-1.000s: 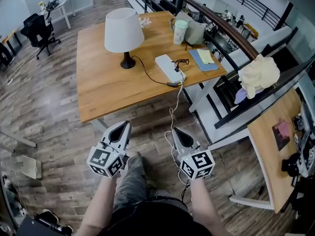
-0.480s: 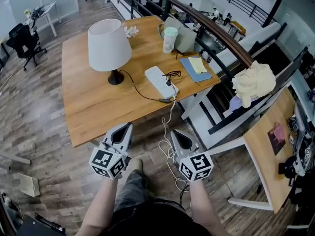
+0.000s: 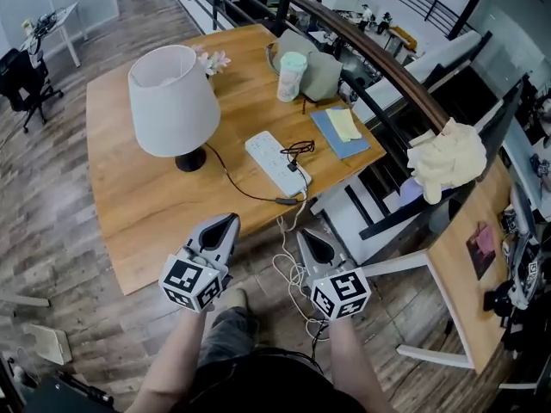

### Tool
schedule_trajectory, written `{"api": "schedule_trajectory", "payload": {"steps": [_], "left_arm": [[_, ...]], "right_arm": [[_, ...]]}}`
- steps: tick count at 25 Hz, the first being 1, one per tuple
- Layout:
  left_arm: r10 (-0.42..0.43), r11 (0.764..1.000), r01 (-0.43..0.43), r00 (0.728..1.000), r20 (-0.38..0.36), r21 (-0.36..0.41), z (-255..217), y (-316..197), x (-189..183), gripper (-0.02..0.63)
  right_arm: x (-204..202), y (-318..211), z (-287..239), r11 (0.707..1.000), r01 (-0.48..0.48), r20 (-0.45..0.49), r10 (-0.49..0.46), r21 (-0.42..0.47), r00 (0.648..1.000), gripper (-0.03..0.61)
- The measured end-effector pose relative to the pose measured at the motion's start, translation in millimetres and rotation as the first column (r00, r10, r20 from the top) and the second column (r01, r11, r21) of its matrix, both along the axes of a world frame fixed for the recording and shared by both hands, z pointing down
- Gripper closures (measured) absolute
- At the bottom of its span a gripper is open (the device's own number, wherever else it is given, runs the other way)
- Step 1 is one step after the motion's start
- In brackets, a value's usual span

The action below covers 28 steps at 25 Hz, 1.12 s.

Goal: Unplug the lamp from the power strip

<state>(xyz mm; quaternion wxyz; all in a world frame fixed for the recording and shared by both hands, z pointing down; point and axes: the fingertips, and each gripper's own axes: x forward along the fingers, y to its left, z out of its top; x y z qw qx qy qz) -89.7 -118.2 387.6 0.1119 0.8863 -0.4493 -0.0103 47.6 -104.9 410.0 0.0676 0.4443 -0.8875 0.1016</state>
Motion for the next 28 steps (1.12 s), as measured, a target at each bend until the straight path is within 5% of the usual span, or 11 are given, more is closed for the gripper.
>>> {"api": "schedule_trajectory", "payload": {"steps": [14, 28], "left_arm": [[0.189, 0.982, -0.189, 0.982, -0.004, -0.026, 21, -76, 22, 0.617], [0.218, 0.974, -0.219, 0.976, -0.014, -0.059, 41, -93, 44, 0.617]], "right_arm": [[-10, -66, 15, 0.995, -0.102, 0.026, 0.102, -0.025, 0.994, 0.571], [2, -98, 28, 0.994, -0.094, 0.001, 0.095, -0.053, 0.996, 0.571]]}}
